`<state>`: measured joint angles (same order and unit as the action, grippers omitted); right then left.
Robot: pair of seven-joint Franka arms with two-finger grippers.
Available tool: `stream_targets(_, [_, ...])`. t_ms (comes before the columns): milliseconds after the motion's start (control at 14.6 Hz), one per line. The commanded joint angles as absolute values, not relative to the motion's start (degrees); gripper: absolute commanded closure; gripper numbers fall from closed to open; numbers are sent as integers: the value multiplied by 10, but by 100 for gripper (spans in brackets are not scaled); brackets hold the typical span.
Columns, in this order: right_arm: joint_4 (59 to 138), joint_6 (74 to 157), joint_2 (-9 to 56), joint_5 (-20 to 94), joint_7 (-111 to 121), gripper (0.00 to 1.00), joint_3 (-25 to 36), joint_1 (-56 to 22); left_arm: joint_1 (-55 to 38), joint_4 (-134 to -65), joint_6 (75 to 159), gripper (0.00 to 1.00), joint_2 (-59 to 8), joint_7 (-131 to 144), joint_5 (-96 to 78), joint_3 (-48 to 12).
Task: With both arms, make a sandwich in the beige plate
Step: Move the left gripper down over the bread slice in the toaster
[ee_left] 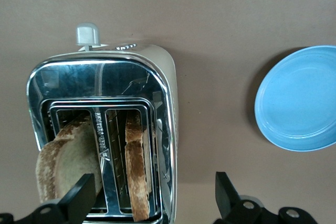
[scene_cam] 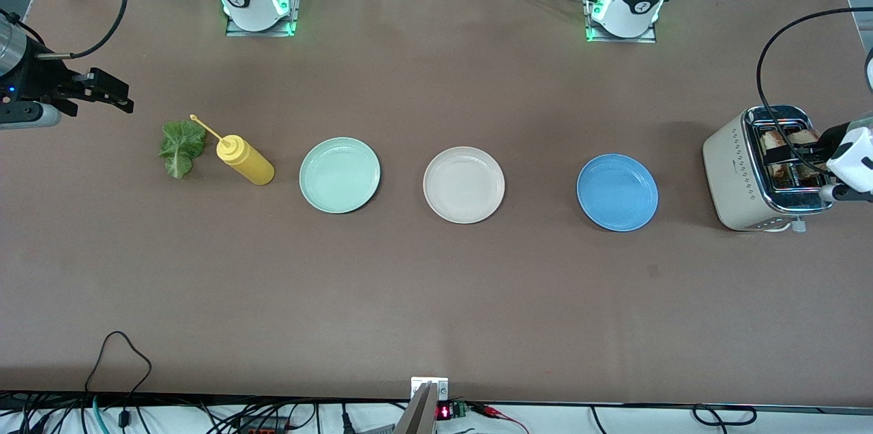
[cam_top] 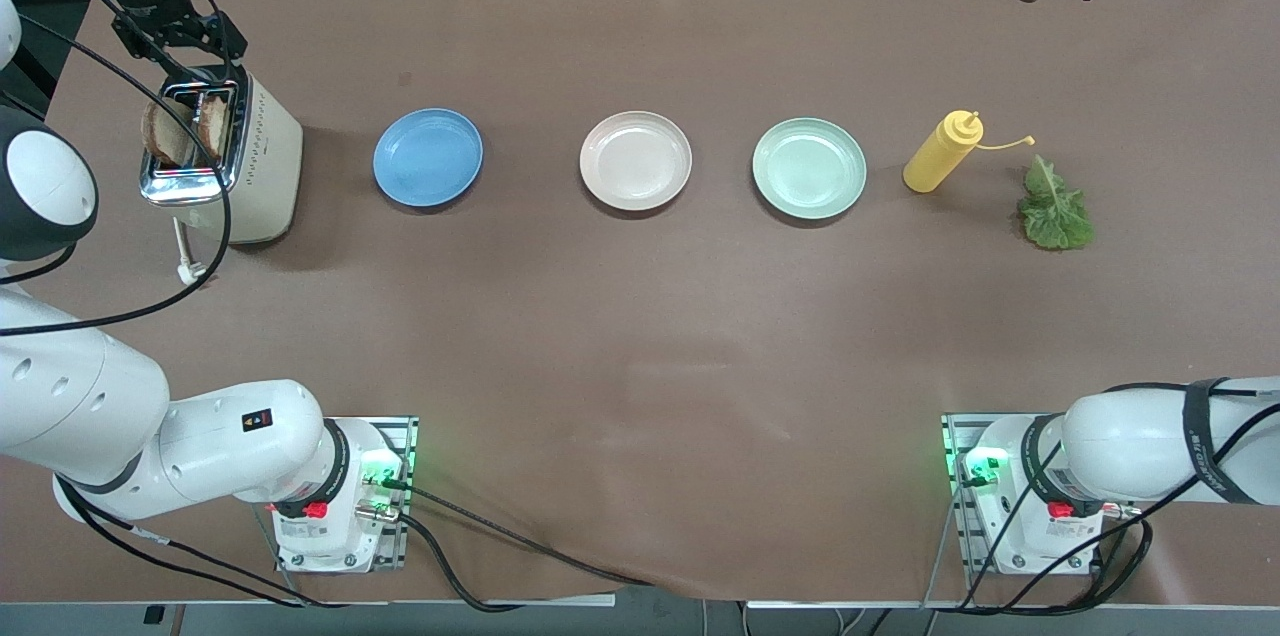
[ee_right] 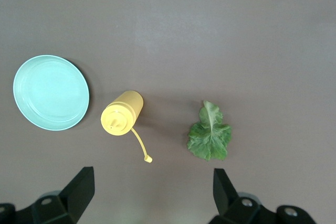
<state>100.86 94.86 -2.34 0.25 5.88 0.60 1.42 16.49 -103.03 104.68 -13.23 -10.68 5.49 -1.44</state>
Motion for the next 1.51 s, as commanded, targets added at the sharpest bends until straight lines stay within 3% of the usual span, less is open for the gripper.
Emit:
stream_targets(0, [1002, 944, -15, 8, 52, 0, 9, 25, 171, -1018, 1045, 0, -152, -118, 65, -16])
stream_targets(275, [1002, 944, -6, 8, 54, 0, 9, 31, 182, -1020, 1041, 3, -162, -119, 66, -16])
stream_targets(687, [1001, 944, 18, -1, 62, 0, 7, 25, 197, -1021, 1037, 26, -178, -118, 66, -16])
stream_targets(1168, [1001, 943, 38, -1, 107, 0, 4, 25, 196, -1013, 998, 95, -178, -114, 66, -19])
stream_targets(1237, [1001, 943, 41, -1, 108, 0, 4, 25, 196, -1007, 994, 100, -175, -119, 66, -19])
stream_targets(1443, [1001, 942, 48, 0, 108, 0, 4, 26, 198, -963, 971, 100, -172, -183, 65, -15])
